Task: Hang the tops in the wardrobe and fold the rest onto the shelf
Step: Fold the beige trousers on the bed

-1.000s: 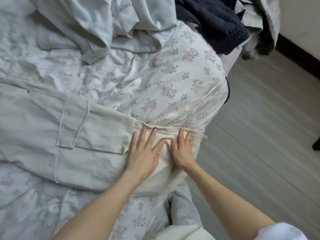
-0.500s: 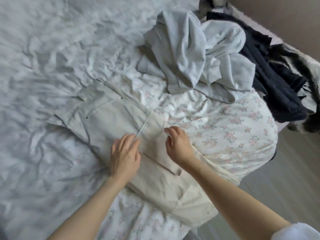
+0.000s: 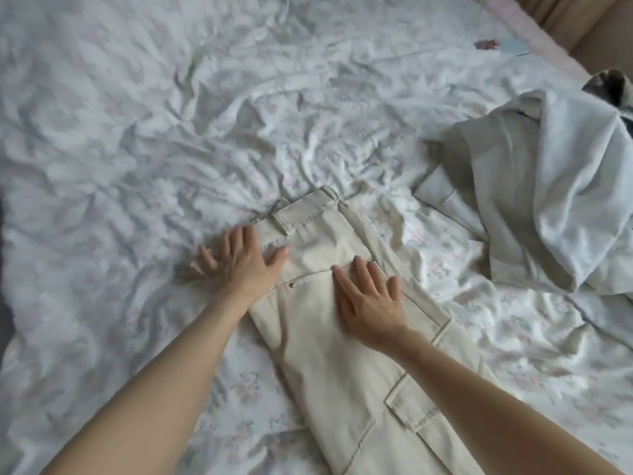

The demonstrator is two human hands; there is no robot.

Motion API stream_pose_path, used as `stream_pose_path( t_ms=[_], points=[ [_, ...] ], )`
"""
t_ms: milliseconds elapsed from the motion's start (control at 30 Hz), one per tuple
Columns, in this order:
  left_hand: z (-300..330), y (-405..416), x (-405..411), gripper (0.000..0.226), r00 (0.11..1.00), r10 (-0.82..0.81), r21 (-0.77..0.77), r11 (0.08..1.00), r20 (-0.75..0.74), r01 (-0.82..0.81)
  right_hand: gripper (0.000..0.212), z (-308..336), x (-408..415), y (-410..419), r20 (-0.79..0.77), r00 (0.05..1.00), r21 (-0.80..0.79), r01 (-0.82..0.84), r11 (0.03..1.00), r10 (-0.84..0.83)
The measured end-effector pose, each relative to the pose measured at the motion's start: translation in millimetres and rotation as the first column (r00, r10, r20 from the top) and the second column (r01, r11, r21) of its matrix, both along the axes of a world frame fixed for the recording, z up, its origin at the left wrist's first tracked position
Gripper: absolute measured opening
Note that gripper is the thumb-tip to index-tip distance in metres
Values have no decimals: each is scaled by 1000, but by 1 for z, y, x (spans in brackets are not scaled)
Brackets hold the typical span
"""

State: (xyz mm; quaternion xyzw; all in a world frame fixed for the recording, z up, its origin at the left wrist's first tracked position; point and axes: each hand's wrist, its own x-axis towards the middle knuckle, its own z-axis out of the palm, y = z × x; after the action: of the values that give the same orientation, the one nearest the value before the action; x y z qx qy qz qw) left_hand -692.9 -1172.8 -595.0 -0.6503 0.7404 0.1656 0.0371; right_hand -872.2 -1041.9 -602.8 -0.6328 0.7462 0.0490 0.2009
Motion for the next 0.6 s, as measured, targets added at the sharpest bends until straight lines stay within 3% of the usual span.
stream_pose_path(
  t_ms=[100, 200, 300, 400, 500, 600],
  points=[
    [-7, -33, -3, 112, 995, -71, 236, 970, 74, 52, 47, -4, 0, -24, 53, 999, 50, -16, 999, 13],
    [-11, -53, -3, 125, 997, -67, 333, 942, 47, 48, 47, -5, 5, -38, 83, 995, 154, -65, 986, 53],
    [-9, -66, -2, 127, 999, -30, 395, 918, -26, 37, 47, -4, 6, -40, 96, 995, 186, -52, 981, 35],
    [-1, -69, 1, 113, 986, 82, 469, 883, -144, -5, 49, 5, 4, -43, 202, 976, 112, 61, 992, -83],
    [16, -58, 4, 90, 947, 29, 363, 927, -320, 95, 64, 27, -3, -56, 348, 916, -52, 233, 971, -201],
    [41, -35, 7, 63, 877, -213, 99, 955, -430, 281, 90, 55, -17, -78, 244, 969, -161, 86, 983, -44]
  ],
)
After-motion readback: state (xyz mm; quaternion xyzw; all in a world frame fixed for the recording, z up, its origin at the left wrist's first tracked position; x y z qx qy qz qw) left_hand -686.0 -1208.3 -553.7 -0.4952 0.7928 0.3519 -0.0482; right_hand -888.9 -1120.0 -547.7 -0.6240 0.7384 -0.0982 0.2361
